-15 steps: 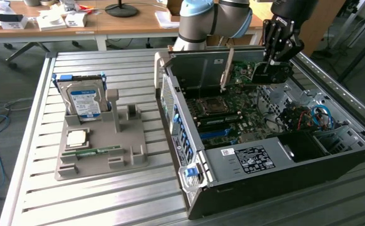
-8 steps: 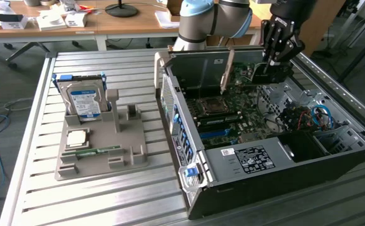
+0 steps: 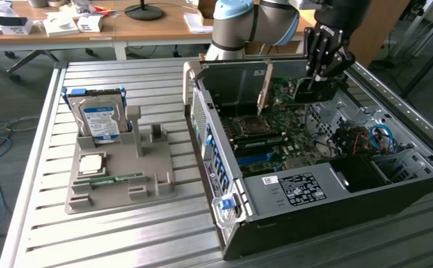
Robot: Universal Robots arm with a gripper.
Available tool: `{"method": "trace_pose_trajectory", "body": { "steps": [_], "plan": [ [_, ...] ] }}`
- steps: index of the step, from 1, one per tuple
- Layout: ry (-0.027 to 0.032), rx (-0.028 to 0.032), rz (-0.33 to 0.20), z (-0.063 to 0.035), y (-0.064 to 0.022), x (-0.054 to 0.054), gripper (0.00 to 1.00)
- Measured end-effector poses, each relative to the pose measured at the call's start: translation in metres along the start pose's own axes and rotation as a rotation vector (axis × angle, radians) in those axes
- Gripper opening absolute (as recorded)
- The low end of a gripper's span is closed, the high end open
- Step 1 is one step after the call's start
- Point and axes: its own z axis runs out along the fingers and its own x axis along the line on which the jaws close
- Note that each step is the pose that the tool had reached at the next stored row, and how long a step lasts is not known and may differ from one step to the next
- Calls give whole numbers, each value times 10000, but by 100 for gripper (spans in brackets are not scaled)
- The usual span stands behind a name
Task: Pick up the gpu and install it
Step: 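Insert the gpu into the slot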
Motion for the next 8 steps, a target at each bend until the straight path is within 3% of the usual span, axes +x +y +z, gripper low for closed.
{"method": "trace_pose_trajectory", "body": {
  "steps": [8],
  "plan": [
    [-4,9,-152,135,80,0,26]
  ]
}}
